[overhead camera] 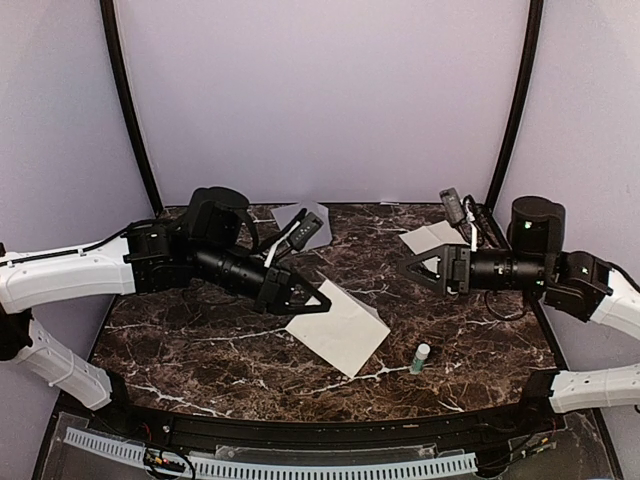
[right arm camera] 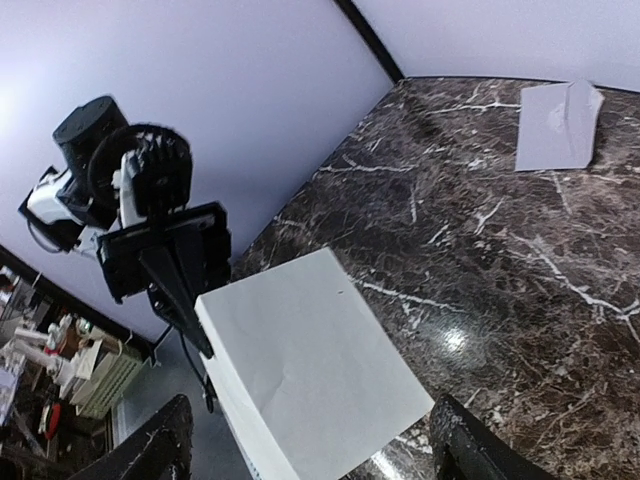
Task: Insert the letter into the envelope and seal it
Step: Fold the letter.
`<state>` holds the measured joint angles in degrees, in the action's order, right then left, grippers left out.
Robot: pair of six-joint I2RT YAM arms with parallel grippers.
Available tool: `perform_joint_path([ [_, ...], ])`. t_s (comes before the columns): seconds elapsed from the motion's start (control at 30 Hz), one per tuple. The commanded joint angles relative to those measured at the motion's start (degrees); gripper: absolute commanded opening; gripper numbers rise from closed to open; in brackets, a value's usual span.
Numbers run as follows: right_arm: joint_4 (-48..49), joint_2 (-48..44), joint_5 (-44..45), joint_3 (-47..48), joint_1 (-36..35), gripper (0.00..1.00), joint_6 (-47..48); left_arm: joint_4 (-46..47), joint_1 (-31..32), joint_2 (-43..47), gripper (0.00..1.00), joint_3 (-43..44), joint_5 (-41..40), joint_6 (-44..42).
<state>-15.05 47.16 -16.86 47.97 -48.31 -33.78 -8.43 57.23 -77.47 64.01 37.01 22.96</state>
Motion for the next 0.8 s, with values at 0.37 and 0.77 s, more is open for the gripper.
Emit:
perform_joint_path([
  [0.37, 8.08, 9.80, -2.15, -0.68, -15.75, 0.50, 3.63, 3.54, 0.25, -0.61, 0.00, 1.10, 6.03, 0.31],
  [0.77, 9.20, 10.51, -2.85, -0.75, -16.70, 0.40, 1.94, 2.07, 0.26, 0.89, 0.00, 0.08, 9.85, -1.79],
])
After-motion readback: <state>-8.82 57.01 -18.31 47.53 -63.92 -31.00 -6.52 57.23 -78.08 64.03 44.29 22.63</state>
